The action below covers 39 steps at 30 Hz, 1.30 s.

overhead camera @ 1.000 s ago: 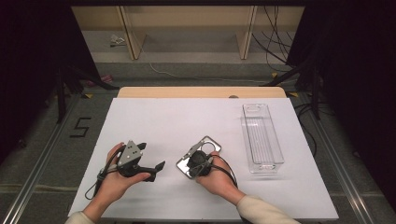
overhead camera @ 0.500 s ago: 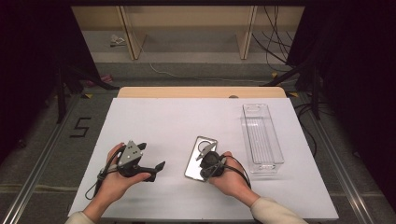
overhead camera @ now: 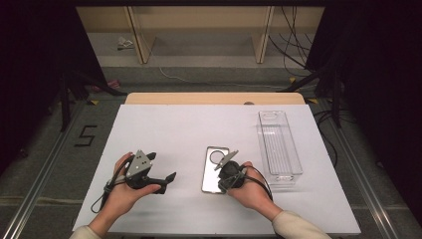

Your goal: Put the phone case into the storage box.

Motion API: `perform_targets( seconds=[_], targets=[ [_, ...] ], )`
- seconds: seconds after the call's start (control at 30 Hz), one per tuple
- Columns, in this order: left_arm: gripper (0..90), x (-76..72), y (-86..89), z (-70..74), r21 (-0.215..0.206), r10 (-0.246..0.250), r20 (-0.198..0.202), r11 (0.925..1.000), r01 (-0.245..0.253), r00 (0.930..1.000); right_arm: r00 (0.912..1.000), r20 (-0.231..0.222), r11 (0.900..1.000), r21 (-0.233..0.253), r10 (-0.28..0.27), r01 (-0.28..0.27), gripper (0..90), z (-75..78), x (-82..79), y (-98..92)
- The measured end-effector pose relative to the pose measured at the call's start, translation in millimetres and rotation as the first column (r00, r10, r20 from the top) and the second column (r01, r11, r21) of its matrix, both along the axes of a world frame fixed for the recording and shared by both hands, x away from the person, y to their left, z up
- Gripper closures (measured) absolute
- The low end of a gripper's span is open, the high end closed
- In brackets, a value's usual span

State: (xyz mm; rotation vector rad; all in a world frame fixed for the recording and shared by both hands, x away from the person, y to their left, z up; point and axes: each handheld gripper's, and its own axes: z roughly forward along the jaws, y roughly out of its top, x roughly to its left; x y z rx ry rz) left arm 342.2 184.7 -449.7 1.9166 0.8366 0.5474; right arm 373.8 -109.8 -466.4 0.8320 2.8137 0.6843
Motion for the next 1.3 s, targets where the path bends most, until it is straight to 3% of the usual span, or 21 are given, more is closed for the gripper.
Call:
perform_targets(
  seconds=[0.9, 1.13, 1.23, 1.3],
  targets=[
    [5.0, 0.0, 0.0, 0.2, 0.001, 0.001, 0.002, 1.0, -0.001, 1.0, 1.0, -0.001, 1.0, 0.0, 0.0, 0.0, 89.5, 0.1, 0.1, -3.7],
    [5.1, 0.1, 0.6, 0.5, 0.001, 0.003, 0.003, 1.0, -0.003, 1.0, 0.9989, 0.047, 1.0, 0.029, 0.001, -0.003, 77.0, 8.7, 0.8, -4.8],
    [5.1, 0.2, 0.6, 0.5, 0.001, 0.002, 0.002, 1.0, -0.002, 1.0, 0.9946, 0.1, 0.999, 0.03, 0.027, -0.03, 65.2, 16.6, 2.3, -5.7],
    [5.1, 0.2, 0.3, 0.6, 0.0, 0.001, 0.003, 1.0, -0.001, 1.0, 0.9832, 0.169, 0.997, 0.02, 0.069, -0.073, 53.3, 19.9, 4.6, -6.4]
  ],
)
